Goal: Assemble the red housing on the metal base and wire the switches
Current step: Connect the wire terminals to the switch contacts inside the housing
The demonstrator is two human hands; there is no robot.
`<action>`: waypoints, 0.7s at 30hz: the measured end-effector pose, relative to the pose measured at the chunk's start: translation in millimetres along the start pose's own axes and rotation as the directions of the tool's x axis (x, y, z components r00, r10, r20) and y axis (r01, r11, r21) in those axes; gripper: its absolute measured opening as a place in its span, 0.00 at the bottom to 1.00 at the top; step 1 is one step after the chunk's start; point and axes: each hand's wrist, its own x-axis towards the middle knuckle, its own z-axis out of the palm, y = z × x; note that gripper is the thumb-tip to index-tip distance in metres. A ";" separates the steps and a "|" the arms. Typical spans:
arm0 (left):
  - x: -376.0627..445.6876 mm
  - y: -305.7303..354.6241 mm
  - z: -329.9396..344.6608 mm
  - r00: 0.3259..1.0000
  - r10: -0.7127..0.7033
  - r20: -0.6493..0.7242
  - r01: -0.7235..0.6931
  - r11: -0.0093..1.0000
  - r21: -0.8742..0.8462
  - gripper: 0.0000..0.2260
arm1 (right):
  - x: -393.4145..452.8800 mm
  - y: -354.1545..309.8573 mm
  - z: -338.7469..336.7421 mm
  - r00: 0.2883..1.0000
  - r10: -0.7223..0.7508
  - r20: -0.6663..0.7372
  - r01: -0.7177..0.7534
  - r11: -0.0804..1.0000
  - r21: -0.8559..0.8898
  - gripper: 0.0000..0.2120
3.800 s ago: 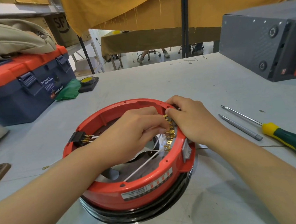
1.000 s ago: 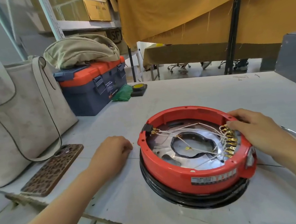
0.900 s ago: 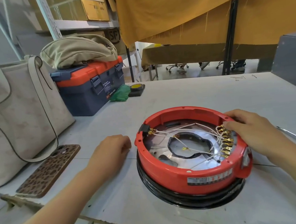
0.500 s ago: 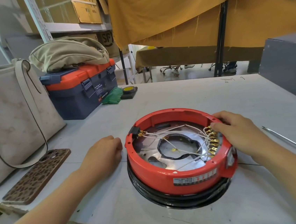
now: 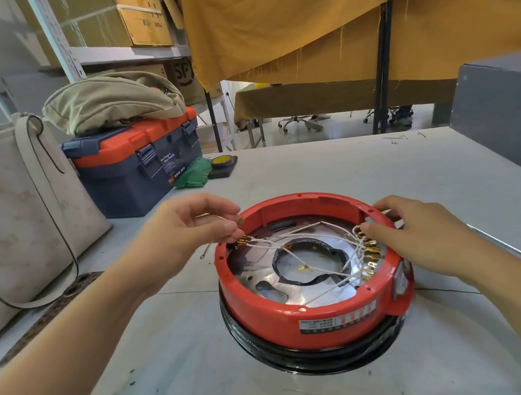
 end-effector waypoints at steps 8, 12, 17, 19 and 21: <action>-2.2 10.3 16.0 0.990 0.019 0.140 -0.018 1.000 -0.009 0.06 | 3.1 0.3 9.1 0.999 -0.013 -0.034 0.018 0.990 0.139 0.13; -3.7 15.7 25.5 0.977 0.043 0.210 -0.050 0.998 0.029 0.10 | 2.7 -1.2 10.9 0.999 -0.021 -0.035 0.027 0.981 0.193 0.13; -0.6 19.4 40.4 0.950 0.042 0.309 -0.077 0.992 0.102 0.08 | 2.6 -2.2 10.4 0.999 -0.016 -0.035 0.022 0.981 0.194 0.14; 1.6 19.7 48.0 0.935 0.038 0.352 -0.096 0.984 0.150 0.05 | 2.9 -2.2 10.4 1.000 -0.018 -0.025 0.022 0.982 0.189 0.14; 5.0 20.2 56.8 0.917 0.034 0.398 -0.133 0.966 0.223 0.05 | 2.8 -1.8 10.3 0.999 -0.022 -0.023 0.025 0.982 0.185 0.14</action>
